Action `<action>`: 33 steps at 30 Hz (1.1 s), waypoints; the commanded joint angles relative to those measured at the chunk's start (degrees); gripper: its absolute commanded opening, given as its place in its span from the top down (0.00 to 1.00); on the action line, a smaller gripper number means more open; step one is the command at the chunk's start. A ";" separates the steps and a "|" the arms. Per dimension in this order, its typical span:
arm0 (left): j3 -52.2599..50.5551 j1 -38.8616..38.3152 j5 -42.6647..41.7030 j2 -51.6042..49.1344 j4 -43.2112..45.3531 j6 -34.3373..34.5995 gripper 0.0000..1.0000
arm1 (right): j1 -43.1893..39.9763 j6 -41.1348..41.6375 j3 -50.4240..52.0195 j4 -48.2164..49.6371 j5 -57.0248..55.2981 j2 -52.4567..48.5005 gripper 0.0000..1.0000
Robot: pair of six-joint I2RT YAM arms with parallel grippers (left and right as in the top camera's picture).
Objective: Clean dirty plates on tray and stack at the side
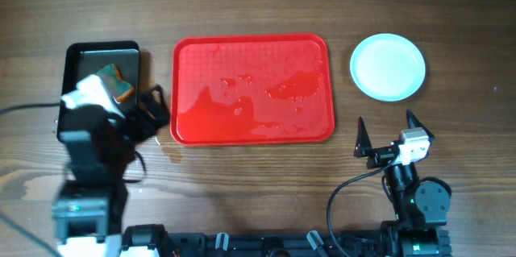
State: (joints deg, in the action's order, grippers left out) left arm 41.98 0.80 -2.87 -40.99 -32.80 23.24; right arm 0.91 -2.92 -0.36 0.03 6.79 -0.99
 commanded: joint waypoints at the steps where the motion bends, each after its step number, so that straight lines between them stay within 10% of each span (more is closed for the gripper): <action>1: -13.64 -2.86 0.55 7.43 9.94 -3.56 0.00 | -0.35 -0.50 0.07 0.26 -1.05 0.72 0.00; 10: -35.98 -3.04 0.59 25.14 30.64 -3.56 0.00 | -0.35 -0.52 0.07 0.26 -1.05 0.72 0.00; 33: -41.64 -4.94 0.39 40.83 28.41 -8.11 0.00 | -0.35 -0.50 0.07 0.26 -1.05 0.72 0.00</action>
State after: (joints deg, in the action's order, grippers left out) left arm 0.71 -3.07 -2.85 -0.80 -4.08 17.76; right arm 0.91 -2.92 -0.36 0.05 6.35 -0.99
